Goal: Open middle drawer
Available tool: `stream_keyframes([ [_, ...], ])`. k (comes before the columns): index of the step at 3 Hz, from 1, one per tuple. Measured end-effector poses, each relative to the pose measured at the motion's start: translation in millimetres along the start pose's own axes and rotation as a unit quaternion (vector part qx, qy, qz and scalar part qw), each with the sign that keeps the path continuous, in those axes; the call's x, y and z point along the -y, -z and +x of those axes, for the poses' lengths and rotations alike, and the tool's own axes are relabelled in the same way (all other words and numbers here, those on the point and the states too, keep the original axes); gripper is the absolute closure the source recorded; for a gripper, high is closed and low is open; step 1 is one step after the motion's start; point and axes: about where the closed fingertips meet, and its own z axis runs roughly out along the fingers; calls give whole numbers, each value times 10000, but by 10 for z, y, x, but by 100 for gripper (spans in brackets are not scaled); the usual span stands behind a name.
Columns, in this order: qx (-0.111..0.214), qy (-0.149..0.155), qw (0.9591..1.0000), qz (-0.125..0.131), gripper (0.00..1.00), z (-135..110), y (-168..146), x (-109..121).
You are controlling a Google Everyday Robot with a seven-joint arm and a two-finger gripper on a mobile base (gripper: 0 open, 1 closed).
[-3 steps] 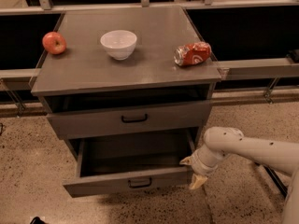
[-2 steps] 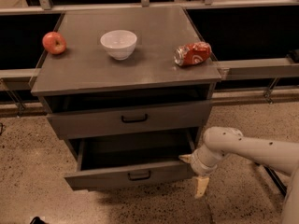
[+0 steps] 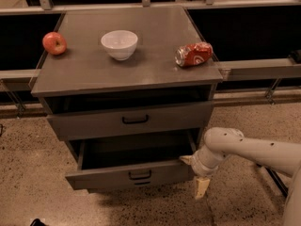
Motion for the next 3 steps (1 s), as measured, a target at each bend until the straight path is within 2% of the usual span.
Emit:
stream_keyframes([
  [1,10,9,10000,-44,46,-16,-5,-19],
  [2,16,14,10000,-57,32,-21,-7,-24],
  [3,13,5,10000,-71,0,-25,-6,-21],
])
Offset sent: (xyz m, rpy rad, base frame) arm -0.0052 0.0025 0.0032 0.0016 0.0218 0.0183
